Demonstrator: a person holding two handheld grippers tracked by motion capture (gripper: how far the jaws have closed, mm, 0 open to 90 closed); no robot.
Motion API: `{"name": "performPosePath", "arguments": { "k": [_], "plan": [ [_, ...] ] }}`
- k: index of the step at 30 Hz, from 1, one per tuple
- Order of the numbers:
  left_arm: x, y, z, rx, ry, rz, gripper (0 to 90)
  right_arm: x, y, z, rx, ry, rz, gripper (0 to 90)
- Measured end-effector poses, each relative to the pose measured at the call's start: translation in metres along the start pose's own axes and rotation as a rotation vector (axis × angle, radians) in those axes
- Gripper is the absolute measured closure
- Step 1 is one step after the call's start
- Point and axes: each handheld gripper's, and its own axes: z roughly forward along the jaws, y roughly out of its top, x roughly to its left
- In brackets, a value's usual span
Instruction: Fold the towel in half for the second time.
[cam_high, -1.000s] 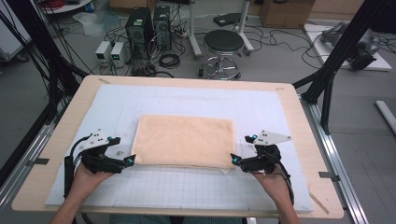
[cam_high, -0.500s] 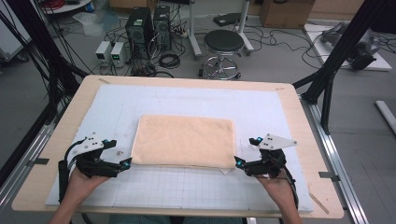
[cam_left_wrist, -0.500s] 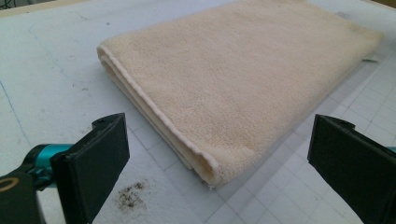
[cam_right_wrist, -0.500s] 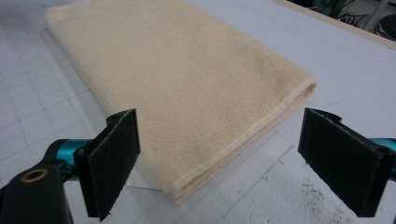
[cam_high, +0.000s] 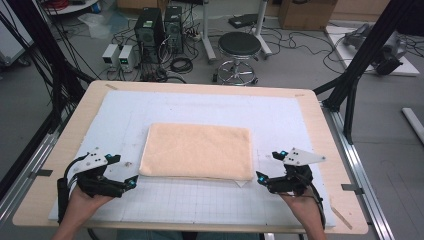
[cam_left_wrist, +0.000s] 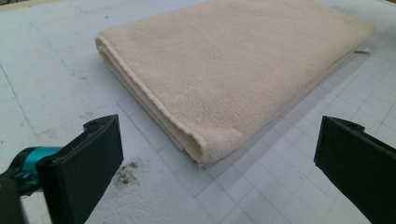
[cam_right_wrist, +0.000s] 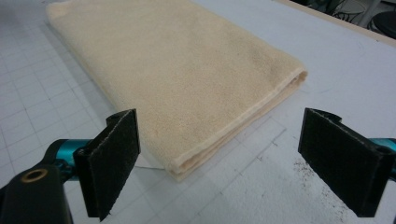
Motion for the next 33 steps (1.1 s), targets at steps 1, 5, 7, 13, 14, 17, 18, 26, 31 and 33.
{"name": "performPosePath", "arguments": {
  "k": [1,5,7,13,14,17,18,26,31,33],
  "plan": [
    [0.0,0.0,-0.001,-0.002,0.002,-0.003,1.7,0.0,-0.001,-0.001,-0.001,-0.002,0.0,12.1],
    [-0.001,-0.002,-0.006,-0.011,0.007,-0.003,1.7,-0.001,-0.004,-0.005,-0.003,-0.005,0.001,12.1],
    [-0.002,-0.004,-0.008,-0.009,0.005,-0.008,1.7,-0.001,-0.005,-0.006,0.001,-0.009,0.001,12.1],
    [-0.004,-0.007,-0.013,-0.005,0.005,-0.008,1.7,0.001,-0.008,-0.01,-0.002,-0.01,0.011,12.1],
    [-0.004,-0.007,-0.014,-0.005,0.006,-0.011,1.7,0.001,-0.009,-0.011,-0.002,-0.01,0.01,12.1],
    [-0.003,-0.009,-0.016,-0.004,0.003,-0.018,1.7,0.002,-0.011,-0.014,-0.005,-0.012,0.01,12.1],
    [-0.003,-0.01,-0.017,-0.005,0.004,-0.022,1.7,0.003,-0.011,-0.015,-0.004,-0.011,0.012,12.1],
    [-0.005,-0.014,-0.023,-0.003,0.004,-0.032,1.7,0.003,-0.016,-0.019,-0.009,-0.021,0.017,12.1],
    [-0.004,-0.015,-0.025,-0.004,0.007,-0.031,1.7,0.003,-0.016,-0.018,-0.009,-0.022,0.008,12.1],
    [-0.003,-0.015,-0.025,-0.01,0.008,-0.035,1.7,0.003,-0.016,-0.018,-0.005,-0.021,0.009,12.1]
  ]
}}
